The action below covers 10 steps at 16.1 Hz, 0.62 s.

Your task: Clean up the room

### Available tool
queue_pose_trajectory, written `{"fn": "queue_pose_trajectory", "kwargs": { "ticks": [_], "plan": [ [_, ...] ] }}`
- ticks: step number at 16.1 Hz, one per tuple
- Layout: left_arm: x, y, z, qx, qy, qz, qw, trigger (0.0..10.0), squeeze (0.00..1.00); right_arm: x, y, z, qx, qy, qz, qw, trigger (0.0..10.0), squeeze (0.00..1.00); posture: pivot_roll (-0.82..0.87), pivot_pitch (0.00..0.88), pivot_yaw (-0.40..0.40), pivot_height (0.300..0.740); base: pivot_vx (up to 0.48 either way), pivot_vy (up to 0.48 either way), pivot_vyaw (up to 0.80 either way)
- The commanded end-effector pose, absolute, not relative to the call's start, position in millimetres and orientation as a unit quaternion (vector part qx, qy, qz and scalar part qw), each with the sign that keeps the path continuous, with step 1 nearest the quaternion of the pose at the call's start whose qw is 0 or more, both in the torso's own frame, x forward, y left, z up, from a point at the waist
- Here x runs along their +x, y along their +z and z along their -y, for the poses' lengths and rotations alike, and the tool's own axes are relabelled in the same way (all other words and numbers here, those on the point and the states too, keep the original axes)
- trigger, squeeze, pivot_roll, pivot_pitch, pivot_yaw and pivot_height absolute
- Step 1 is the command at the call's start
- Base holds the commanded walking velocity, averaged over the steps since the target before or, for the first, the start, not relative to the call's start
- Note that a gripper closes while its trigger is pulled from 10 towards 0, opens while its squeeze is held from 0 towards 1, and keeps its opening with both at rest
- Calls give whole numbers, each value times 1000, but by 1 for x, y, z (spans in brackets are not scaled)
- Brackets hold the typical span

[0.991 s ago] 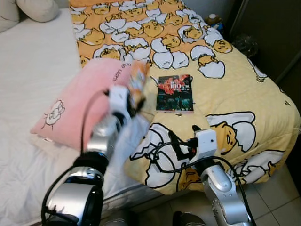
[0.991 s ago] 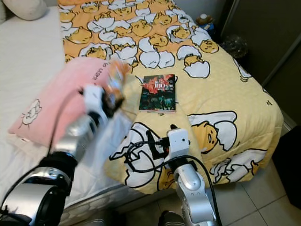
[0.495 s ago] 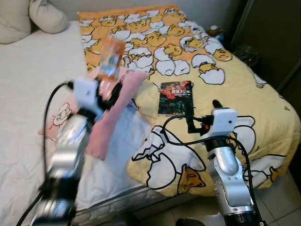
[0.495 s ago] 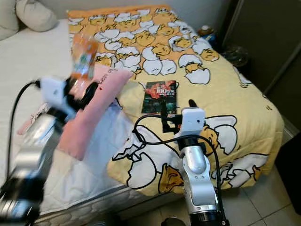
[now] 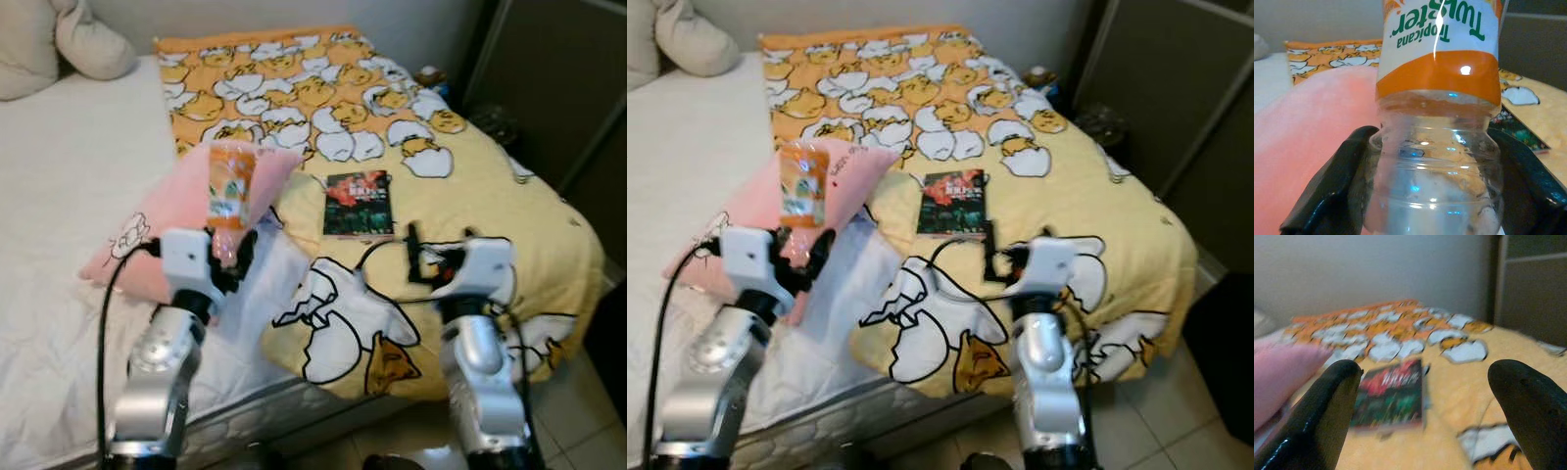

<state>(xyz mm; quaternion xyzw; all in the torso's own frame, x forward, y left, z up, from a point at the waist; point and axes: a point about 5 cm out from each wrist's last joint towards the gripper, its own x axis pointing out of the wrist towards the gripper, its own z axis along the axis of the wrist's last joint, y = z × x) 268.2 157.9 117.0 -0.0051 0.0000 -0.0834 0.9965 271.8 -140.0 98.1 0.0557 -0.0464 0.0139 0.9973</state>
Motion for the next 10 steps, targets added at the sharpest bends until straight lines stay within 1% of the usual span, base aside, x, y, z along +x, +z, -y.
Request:
{"fn": "queue_pose_trajectory", "kwargs": {
  "ticks": [1,5,7,10],
  "plan": [
    [270,114,-154,9,-77,-11,997,10000,0,271,90,131,54,41,23,997,10000,0,-95,0,35,740,0,0,0],
    [278,101,-152,3,-61,-47,997,10000,0,274,82,110,50,84,3,995,10000,0,-105,3,47,740,0,0,0],
    [278,100,-146,8,-71,-47,996,10000,0,276,81,112,57,76,-1,995,10000,0,-106,4,47,740,0,0,0],
    [278,99,-143,1,-68,-49,996,10000,0,277,80,112,57,79,-6,995,10000,0,-106,2,38,740,0,0,0]
  ]
}}
